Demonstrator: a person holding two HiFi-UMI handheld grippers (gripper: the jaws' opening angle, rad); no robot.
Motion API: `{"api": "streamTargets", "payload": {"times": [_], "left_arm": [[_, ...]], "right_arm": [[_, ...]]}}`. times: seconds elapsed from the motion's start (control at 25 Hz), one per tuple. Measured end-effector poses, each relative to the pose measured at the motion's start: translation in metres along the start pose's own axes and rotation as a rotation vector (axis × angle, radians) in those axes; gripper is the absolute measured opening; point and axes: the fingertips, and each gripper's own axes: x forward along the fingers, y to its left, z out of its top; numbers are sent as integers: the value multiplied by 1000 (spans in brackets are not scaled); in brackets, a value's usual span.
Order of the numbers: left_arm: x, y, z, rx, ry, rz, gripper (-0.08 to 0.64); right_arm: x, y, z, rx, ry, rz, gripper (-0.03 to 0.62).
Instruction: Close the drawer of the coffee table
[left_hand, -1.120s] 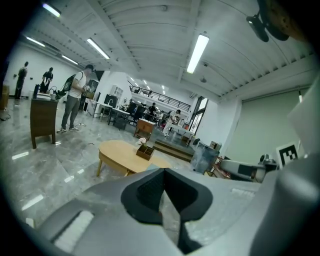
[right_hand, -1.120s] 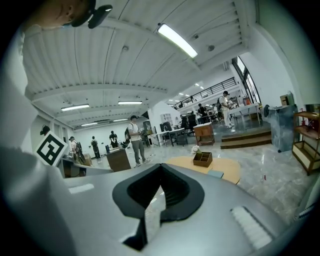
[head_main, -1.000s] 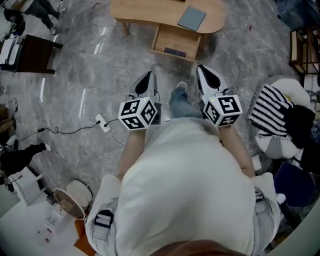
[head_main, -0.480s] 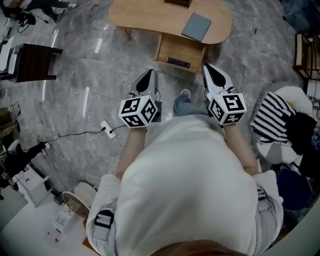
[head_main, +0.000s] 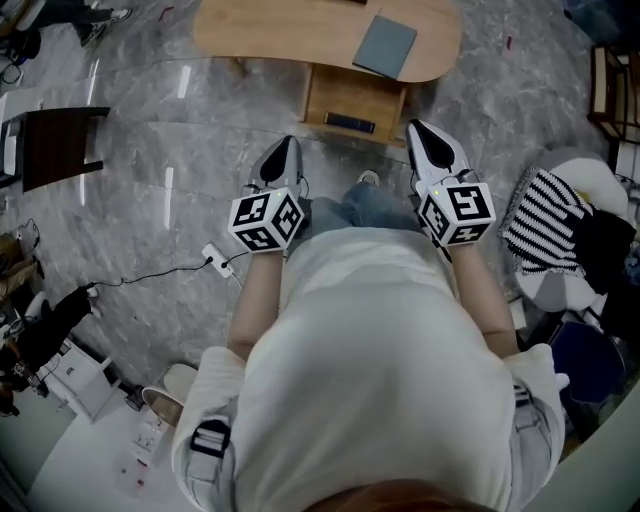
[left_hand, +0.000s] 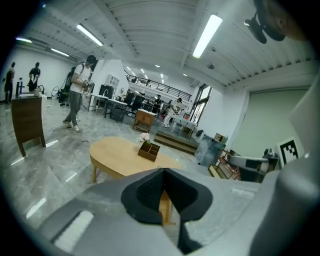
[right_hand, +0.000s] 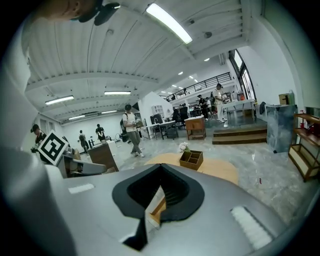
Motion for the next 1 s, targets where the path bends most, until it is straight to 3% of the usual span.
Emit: {"api": "streamTargets", "payload": {"times": [0.44, 1.0], "left_arm": [[65, 45, -43, 76, 164, 25, -2], [150, 123, -137, 144, 393, 11, 0]], "right_arm": [[20, -50, -58, 47, 108, -119, -2], [58, -95, -161, 112, 216, -224, -2]]}}
